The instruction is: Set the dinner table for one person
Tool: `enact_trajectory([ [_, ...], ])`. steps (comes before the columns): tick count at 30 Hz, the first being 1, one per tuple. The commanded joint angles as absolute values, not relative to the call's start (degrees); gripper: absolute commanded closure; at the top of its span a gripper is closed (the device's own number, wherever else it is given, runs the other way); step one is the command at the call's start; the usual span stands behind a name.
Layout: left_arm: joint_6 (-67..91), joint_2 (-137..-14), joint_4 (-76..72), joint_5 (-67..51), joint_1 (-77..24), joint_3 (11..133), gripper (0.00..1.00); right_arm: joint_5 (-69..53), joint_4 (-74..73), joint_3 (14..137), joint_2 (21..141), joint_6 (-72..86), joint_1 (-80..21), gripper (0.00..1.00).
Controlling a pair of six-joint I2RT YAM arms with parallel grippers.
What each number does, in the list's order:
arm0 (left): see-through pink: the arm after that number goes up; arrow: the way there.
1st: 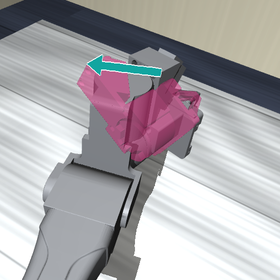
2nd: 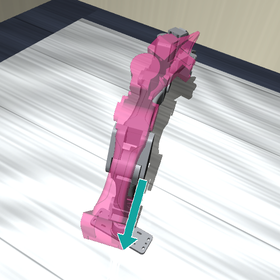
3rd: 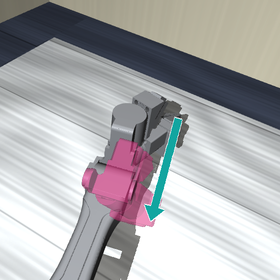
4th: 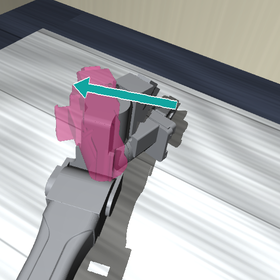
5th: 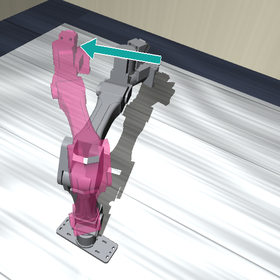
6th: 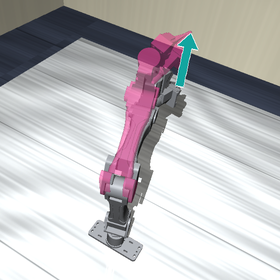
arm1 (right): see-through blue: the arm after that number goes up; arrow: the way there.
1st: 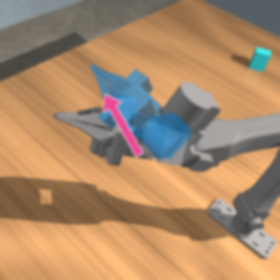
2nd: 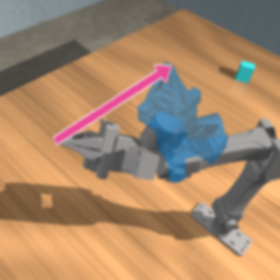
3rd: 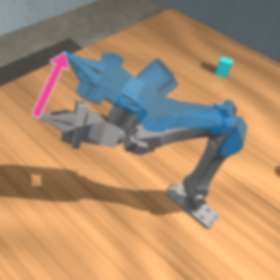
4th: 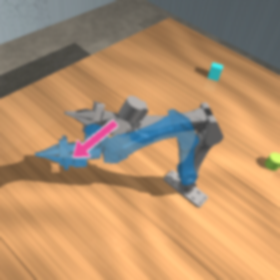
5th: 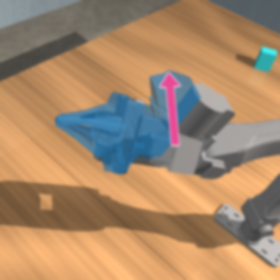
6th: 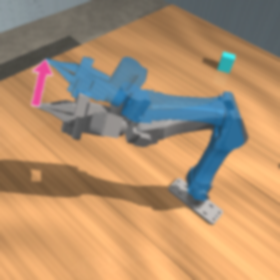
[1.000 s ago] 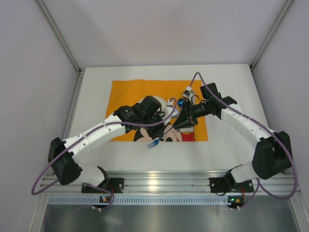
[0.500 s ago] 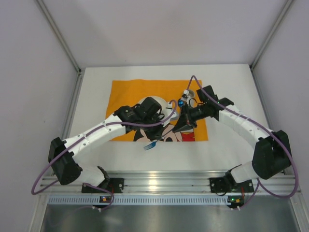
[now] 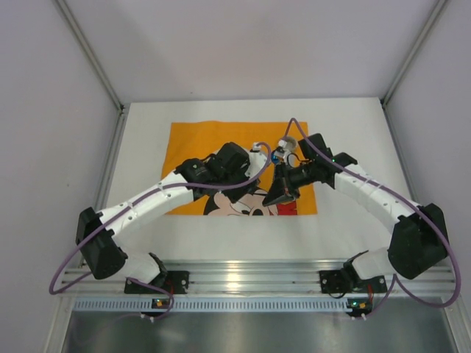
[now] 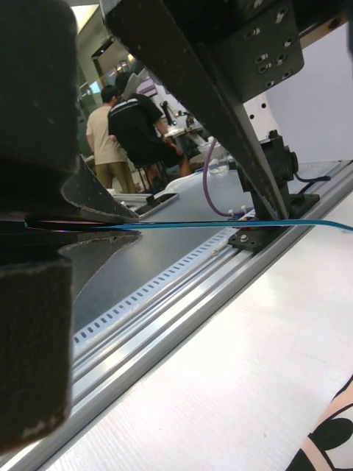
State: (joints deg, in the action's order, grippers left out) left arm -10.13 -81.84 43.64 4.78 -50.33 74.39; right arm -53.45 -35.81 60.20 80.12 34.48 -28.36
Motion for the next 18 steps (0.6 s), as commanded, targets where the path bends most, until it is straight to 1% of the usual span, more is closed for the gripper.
enact_trajectory([
  [1,-7.7,-81.3,35.2,10.3,-50.0,78.2,0.36,-53.6,-36.5,60.4,77.8,33.9,-30.0,1.00],
  [2,-6.9,-81.1,34.9,9.8,-50.0,78.3,0.29,-53.2,-36.4,60.8,77.9,34.0,-30.0,1.00],
  [5,-1.6,-80.2,33.5,12.6,-50.0,79.6,0.16,-50.8,-36.4,63.3,78.5,34.4,-29.7,1.00],
  [6,2.6,-79.7,31.5,13.7,-50.0,80.1,0.05,-50.2,-36.5,64.1,78.6,34.5,-29.5,1.00],
  [7,4.2,-77.8,29.7,14.6,-49.7,80.2,0.01,-48.4,-36.5,65.6,78.8,34.6,-29.3,1.00],
  [9,10.2,-75.7,26.3,16.1,-49.3,79.6,0.01,-45.8,-36.5,67.9,79.0,35.2,-28.7,1.00],
  [10,12.5,-74.6,21.9,17.6,-48.8,78.1,0.01,-45.0,-36.3,68.7,78.9,35.4,-28.4,1.00],
  [11,15.2,-72.4,20.1,16.9,-47.9,77.1,0.01,-43.9,-36.1,69.5,78.8,35.9,-28.0,1.00],
  [12,22.1,-71.4,18.0,14.4,-43.8,75.9,0.01,-41.4,-35.6,71.2,78.5,36.5,-27.0,1.00],
  [13,26.0,-70.6,13.7,6.0,-41.0,72.6,0.01,-40.4,-35.3,72.1,78.0,37.3,-26.5,1.00],
  [14,30.4,-69.8,10.6,0.3,-37.7,70.9,0.01,-39.6,-35.0,73.0,77.8,37.7,-25.8,1.00],
  [15,39.1,-68.9,7.8,-5.5,-34.2,69.0,0.01,-38.8,-34.7,73.9,77.5,38.1,-24.8,1.00],
  [16,43.1,-68.5,4.7,-8.8,-28.9,65.7,0.01,-36.9,-34.6,75.7,77.2,38.7,-24.3,1.00],
  [17,46.5,-68.2,-2.9,-14.9,-26.7,64.2,0.01,-36.1,-34.6,76.6,76.9,38.8,-23.7,1.00],
  [18,52.8,-67.9,-6.2,-17.0,-23.4,62.9,0.02,-35.3,-34.6,78.2,76.6,39.1,-22.8,1.00],
])
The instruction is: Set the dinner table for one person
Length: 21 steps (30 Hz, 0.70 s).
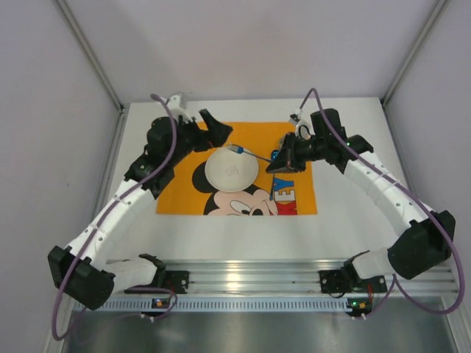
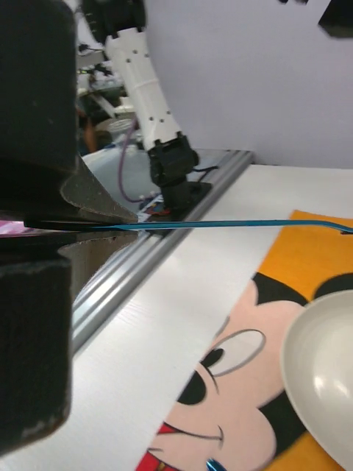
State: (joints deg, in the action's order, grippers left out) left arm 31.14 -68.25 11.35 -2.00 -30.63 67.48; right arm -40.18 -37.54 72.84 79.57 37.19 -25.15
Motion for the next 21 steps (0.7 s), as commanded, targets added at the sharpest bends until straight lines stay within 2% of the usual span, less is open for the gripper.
enact_trajectory([
  [1,55.8,-68.3,-9.9,-19.3,-22.2,62.1,0.02,-33.2,-34.5,78.9,75.9,39.6,-22.3,1.00],
  [5,75.6,-72.9,-33.9,-27.7,-19.3,55.5,0.09,-30.5,-31.4,81.2,73.6,41.8,-20.0,1.00],
  [6,84.6,-74.7,-47.5,-29.0,-19.4,54.0,0.12,-30.6,-29.6,80.9,72.9,42.7,-19.4,1.00],
  [8,92.9,-81.1,-61.9,-29.4,-19.5,49.9,0.21,-32.8,-22.7,79.5,70.9,46.0,-18.8,1.00],
  [9,99.7,-83.2,-73.8,-27.9,-19.9,48.9,0.24,-35.0,-20.3,78.0,70.3,48.8,-18.3,1.00],
  [10,102.2,-85.8,-79.4,-26.6,-20.0,47.8,0.26,-35.8,-18.0,77.3,69.4,50.2,-18.1,1.00],
  [13,104.6,-91.1,-83.5,-25.2,-21.5,50.1,0.32,-38.0,-9.9,73.8,67.5,55.5,-17.7,1.00],
  [21,99.1,-94.8,-79.1,-23.2,-25.6,58.8,0.33,-38.5,-1.9,67.1,64.5,61.9,-17.7,1.00],
])
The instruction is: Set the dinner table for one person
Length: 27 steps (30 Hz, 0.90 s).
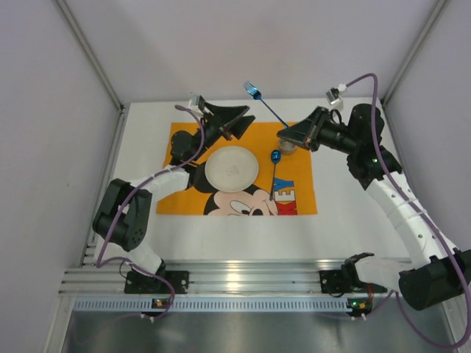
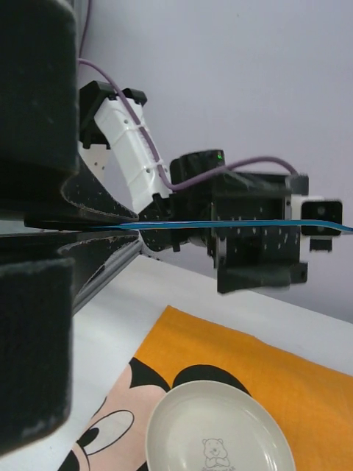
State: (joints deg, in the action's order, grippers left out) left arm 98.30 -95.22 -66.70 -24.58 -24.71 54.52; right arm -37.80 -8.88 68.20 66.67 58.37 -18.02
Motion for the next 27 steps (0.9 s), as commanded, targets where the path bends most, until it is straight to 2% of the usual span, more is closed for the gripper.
enact_trajectory([
  [1,99.1,-94.9,-78.7,-23.3,-25.8,59.8,0.35,-38.1,-1.8,66.7,63.9,61.9,-17.7,1.00],
  [3,98.8,-95.1,-78.1,-23.8,-26.2,60.7,0.36,-37.5,-1.6,66.3,63.5,61.9,-17.6,1.00],
  [5,98.1,-94.9,-75.7,-25.2,-26.6,61.7,0.43,-37.6,-1.4,66.3,63.7,62.0,-17.7,1.00],
  [8,94.1,-93.3,-69.7,-27.4,-27.8,62.5,0.47,-39.0,-0.8,66.4,64.4,62.3,-17.7,1.00],
  [13,86.2,-90.5,-57.5,-28.9,-29.3,61.6,0.47,-39.2,-0.4,66.8,63.8,62.9,-17.7,1.00],
  [18,86.3,-91.9,-59.1,-27.7,-29.6,62.0,0.46,-40.4,1.2,66.1,64.0,63.3,-17.8,1.00],
  [27,88.2,-98.3,-63.7,-27.9,-30.6,67.8,0.50,-39.7,1.5,61.6,62.3,63.3,-18.7,1.00],
])
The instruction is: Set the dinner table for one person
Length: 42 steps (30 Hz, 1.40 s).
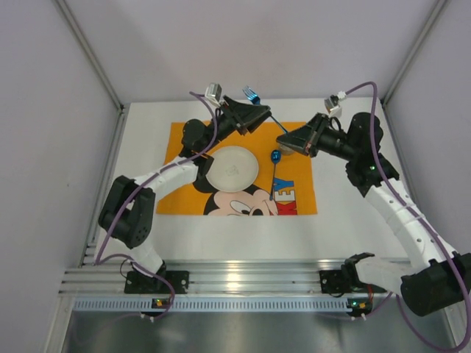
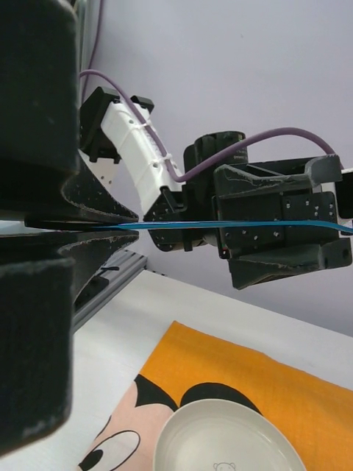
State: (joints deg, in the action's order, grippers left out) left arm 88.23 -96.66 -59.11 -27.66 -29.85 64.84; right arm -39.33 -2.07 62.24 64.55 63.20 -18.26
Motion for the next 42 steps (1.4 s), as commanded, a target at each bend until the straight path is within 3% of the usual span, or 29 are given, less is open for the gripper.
enact_trajectory([
  [1,88.4,-98.5,-63.7,-28.0,-30.6,68.1,0.53,-39.6,1.5,61.6,62.3,63.2,-18.7,1.00],
  [4,88.6,-99.6,-63.7,-28.2,-31.0,69.0,0.62,-39.9,1.9,61.7,62.8,63.4,-18.8,1.00],
  [5,88.6,-99.9,-63.3,-28.4,-31.2,69.3,0.81,-40.2,2.1,61.9,62.8,63.5,-18.9,1.00],
  [7,88.4,-100.8,-62.6,-28.6,-31.3,70.0,0.99,-40.4,2.6,62.0,63.2,63.7,-18.7,1.00],
  [12,84.2,-100.8,-52.4,-31.6,-30.6,72.7,1.00,-40.2,2.6,61.8,63.1,63.1,-18.7,1.00],
  [13,82.1,-101.0,-49.6,-33.2,-29.6,73.6,1.00,-40.2,2.0,61.9,63.3,62.8,-18.8,0.70],
  [15,80.7,-102.6,-45.4,-37.7,-28.1,77.1,1.00,-40.1,0.2,62.2,63.4,61.5,-18.7,0.29],
  [16,80.5,-103.3,-42.2,-44.2,-26.2,78.0,1.00,-39.9,0.1,62.4,63.4,60.9,-18.6,0.01],
  [20,76.8,-103.0,-32.9,-55.5,-19.6,77.0,1.00,-39.9,-9.9,65.0,62.1,54.9,-16.3,0.00],
  [22,64.3,-102.4,-22.3,-59.0,-14.5,77.3,1.00,-40.3,-14.6,64.9,60.7,52.4,-13.6,0.00],
  [24,49.7,-103.6,8.3,-57.9,-11.2,82.9,1.00,-41.6,-16.6,63.8,58.9,51.4,-11.8,0.00],
  [26,27.8,-106.4,40.2,-48.7,-7.5,93.0,1.00,-41.3,-19.4,62.1,57.8,50.0,-11.3,0.00],
  [27,23.3,-110.4,48.3,-45.7,-6.3,95.9,1.00,-41.4,-20.1,61.4,57.0,49.9,-11.2,0.00],
  [34,9.6,-114.7,60.2,-26.0,-1.7,95.4,1.00,-42.5,-26.4,56.9,54.7,46.2,-9.4,0.00],
  [42,3.1,-119.8,58.4,-16.3,-1.7,94.8,1.00,-42.5,-28.7,54.2,54.7,45.3,-9.3,0.00],
])
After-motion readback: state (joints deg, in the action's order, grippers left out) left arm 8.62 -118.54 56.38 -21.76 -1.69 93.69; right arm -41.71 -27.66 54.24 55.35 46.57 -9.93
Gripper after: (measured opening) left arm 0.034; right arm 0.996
